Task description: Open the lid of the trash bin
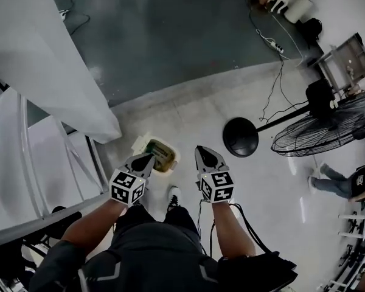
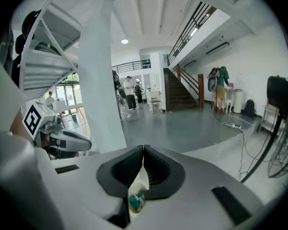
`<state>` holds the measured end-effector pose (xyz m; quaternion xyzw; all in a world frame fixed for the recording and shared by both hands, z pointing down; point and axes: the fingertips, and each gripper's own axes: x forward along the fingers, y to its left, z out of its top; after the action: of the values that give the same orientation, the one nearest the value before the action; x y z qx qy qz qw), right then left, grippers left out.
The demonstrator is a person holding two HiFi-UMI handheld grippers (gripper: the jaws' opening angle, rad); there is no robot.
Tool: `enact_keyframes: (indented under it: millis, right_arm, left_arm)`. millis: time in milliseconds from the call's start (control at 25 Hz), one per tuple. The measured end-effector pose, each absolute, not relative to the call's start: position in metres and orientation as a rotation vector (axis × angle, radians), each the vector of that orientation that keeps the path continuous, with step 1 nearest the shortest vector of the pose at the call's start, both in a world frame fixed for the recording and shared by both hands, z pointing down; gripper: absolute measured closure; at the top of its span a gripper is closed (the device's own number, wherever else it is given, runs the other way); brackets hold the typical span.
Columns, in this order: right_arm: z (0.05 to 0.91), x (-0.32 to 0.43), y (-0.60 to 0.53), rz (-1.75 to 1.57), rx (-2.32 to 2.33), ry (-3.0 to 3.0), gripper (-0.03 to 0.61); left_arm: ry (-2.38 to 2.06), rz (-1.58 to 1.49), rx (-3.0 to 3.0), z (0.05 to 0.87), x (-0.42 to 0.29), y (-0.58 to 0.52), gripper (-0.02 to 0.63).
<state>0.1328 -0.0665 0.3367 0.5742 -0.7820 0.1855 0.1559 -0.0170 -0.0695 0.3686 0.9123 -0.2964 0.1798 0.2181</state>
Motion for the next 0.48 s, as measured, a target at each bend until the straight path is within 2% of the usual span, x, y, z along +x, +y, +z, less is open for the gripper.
enact_keyframes:
  millis: [240,480]
  right_arm:
    - [0.244,0.136,-0.071,0.393,1.730,-2.317,0.551]
    - [0.180,0.127,-0.071,0.251,1.739,-2.399,0.551]
  left_arm:
    - [-0.846,0.312,2.616,0.261,-0.021,-0.083,0.606]
    - [-0.914,0.222,2.702,0.203,-0.041,-0.097,0.606]
